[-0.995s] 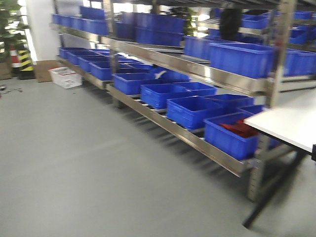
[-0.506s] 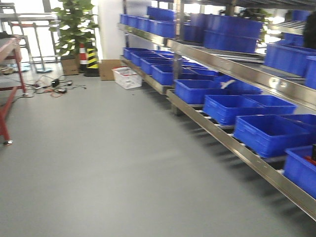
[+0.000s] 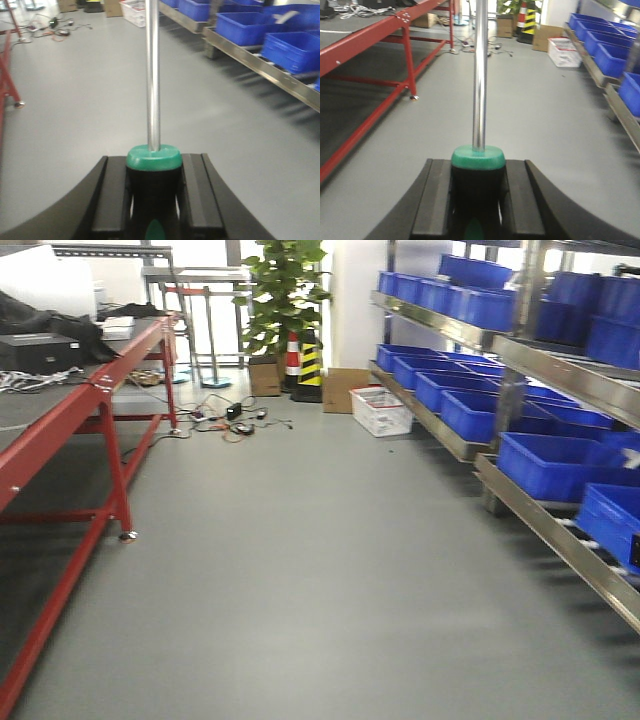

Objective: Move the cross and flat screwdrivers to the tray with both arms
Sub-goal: 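Drive the base along the shelves to the grey tray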

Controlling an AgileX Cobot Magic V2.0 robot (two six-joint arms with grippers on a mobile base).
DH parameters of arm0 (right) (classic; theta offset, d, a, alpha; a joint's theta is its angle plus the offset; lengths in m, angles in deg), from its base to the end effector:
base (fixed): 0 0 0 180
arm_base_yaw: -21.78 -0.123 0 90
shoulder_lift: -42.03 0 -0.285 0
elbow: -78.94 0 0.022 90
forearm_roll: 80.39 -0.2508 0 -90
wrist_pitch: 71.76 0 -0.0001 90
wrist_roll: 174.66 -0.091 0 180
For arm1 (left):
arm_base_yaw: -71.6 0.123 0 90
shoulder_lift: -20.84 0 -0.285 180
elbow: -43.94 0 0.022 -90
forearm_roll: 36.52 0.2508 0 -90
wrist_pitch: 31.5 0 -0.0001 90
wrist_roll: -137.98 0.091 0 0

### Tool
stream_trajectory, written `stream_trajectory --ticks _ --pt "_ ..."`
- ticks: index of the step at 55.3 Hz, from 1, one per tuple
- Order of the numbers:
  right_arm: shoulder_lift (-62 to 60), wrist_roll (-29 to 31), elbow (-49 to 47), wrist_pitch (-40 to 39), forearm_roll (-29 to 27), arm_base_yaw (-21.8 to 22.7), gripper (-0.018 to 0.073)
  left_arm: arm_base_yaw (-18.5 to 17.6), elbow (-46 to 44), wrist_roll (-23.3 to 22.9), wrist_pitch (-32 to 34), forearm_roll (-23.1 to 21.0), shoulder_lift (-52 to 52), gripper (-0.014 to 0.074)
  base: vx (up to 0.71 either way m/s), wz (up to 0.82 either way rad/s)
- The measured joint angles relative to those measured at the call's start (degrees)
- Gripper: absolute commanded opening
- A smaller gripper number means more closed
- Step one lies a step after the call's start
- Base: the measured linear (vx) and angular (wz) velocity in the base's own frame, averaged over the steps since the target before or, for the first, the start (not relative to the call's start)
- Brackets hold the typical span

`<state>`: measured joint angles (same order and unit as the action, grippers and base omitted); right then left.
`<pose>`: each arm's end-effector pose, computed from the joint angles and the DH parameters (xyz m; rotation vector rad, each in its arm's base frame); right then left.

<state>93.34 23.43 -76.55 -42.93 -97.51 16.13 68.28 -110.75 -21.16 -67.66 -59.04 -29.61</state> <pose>0.1452 0.0274 0.4070 -0.2371 1.7925 0.1618 0.1382 -0.0286 0.3957 0.2477 1.8973 -0.2297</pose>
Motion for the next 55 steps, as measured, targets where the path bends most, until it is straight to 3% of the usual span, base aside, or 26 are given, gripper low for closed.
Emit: stream_trajectory --ticks 30,55 --pt "0.0 0.0 0.0 0.0 -0.05 0.0 -0.0008 0.0 0.0 0.0 0.0 0.0 0.0 -0.0003 0.59 0.19" --pt "0.0 0.0 0.0 0.01 -0.05 0.0 -0.0008 0.0 0.0 0.0 0.0 0.0 0.0 -0.0003 0.59 -0.26"
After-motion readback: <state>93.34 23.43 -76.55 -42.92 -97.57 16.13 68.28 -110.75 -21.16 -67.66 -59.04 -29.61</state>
